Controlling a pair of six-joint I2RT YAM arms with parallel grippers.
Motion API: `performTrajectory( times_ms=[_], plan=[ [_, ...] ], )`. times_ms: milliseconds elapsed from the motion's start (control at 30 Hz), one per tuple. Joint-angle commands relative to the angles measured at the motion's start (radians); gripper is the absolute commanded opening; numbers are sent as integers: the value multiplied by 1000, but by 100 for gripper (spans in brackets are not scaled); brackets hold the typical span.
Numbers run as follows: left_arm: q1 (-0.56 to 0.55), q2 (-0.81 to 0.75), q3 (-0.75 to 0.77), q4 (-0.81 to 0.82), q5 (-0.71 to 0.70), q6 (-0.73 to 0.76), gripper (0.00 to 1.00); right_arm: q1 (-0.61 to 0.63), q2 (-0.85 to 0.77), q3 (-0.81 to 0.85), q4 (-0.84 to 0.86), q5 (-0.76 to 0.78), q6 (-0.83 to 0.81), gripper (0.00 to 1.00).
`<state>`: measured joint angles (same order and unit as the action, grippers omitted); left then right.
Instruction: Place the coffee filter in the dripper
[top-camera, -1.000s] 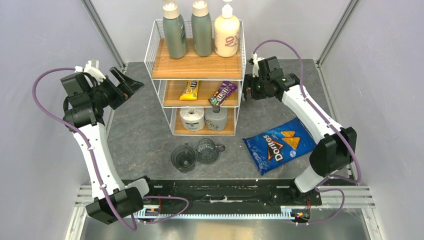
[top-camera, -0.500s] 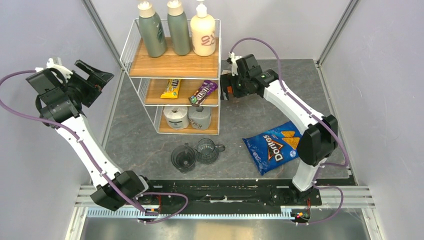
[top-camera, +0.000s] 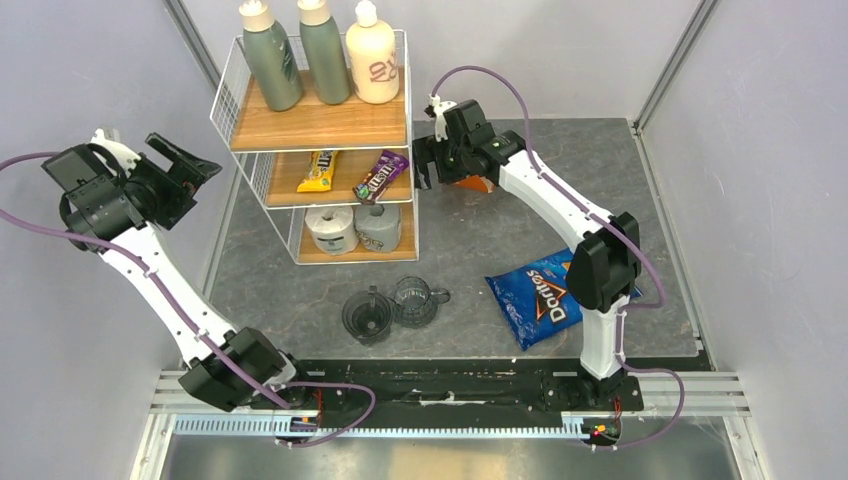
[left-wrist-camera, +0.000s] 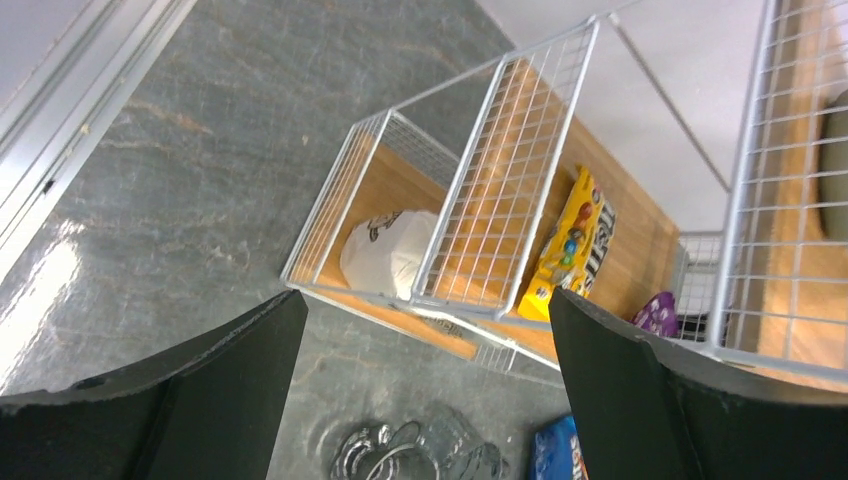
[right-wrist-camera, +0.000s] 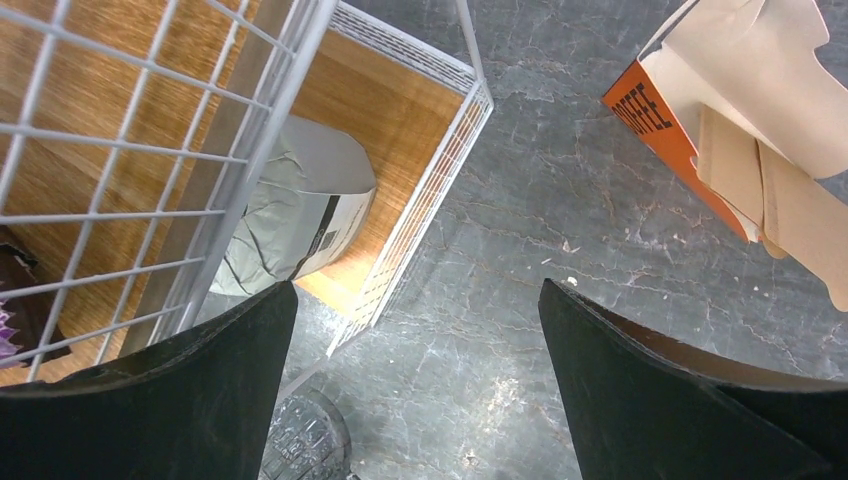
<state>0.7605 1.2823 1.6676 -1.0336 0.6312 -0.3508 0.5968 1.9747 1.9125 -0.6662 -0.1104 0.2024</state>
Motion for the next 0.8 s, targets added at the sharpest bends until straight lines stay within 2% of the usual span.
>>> performTrajectory(
  times_ms=[0,133,267,433,467,567,700,767],
  plan=[
    [9,29,68,-141,-18,180,100,30,-20,32,82,-28,-21,99],
    [16,52,75,-278,-76,339,99,-2,-126,-81,74,-56,-52,99],
    [19,41,56,-375,-112,529,95,-28,-264,-203,45,-78,-95,99],
    [29,1,5,-491,-83,700,82,-32,-439,-383,46,-161,-112,99],
    [31,-7,-1,-517,-68,724,78,-33,-462,-407,56,-194,-102,94],
    [36,-9,4,-608,-2,808,68,-31,-525,-471,74,-326,-60,86],
    [37,-53,-31,-617,-12,842,53,-10,-570,-529,127,-466,-4,68],
    [37,-76,-46,-617,-8,857,33,16,-574,-542,141,-468,17,60]
  ],
)
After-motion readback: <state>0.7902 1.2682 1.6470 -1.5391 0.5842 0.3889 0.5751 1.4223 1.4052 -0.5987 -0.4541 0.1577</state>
